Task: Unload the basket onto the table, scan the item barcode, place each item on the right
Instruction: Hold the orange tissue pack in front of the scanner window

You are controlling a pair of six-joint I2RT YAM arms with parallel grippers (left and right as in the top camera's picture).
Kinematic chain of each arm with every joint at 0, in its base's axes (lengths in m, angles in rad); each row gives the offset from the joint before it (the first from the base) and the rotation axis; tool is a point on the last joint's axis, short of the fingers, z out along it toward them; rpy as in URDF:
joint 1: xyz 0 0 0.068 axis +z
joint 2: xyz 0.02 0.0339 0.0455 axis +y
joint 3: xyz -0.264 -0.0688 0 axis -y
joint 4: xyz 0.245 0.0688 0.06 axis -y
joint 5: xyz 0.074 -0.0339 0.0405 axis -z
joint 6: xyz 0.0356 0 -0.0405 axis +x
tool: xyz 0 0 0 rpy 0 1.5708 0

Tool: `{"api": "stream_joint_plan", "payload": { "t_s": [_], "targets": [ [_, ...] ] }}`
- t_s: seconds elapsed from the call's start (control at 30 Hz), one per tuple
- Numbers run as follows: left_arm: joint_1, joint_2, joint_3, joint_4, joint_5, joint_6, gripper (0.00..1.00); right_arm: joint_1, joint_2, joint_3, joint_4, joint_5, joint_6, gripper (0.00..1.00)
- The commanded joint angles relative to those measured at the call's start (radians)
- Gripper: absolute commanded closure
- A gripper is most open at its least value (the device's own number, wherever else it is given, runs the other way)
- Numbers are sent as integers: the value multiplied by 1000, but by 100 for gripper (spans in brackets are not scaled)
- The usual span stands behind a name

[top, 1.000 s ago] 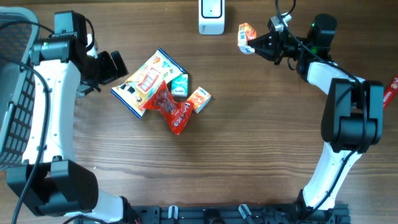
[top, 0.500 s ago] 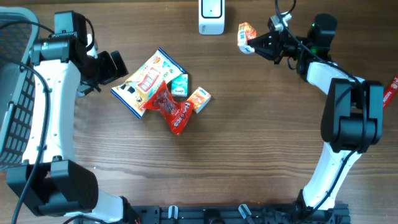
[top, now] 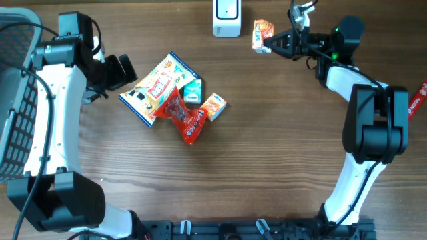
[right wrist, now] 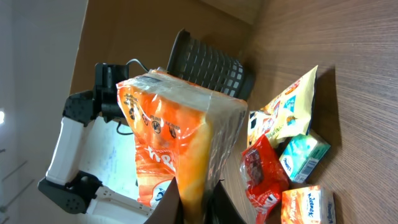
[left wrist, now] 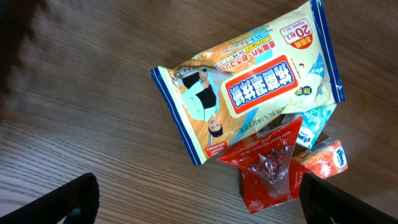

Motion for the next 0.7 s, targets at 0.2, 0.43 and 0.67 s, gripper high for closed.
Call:
{"api": "stream_joint_plan", "payload": {
  "t_s": [0.2, 0.43, 0.67],
  "targets": [
    [3, 7, -7, 0, -10, -9, 0, 16, -17, -1, 1, -27, 174, 96],
    [3, 7, -7, 0, -10, -9, 0, 31, -17, 11, 501, 246, 644, 96],
    [3, 7, -7, 0, -10, -9, 0, 45, -72, 58, 111, 366, 335, 95]
  ]
}}
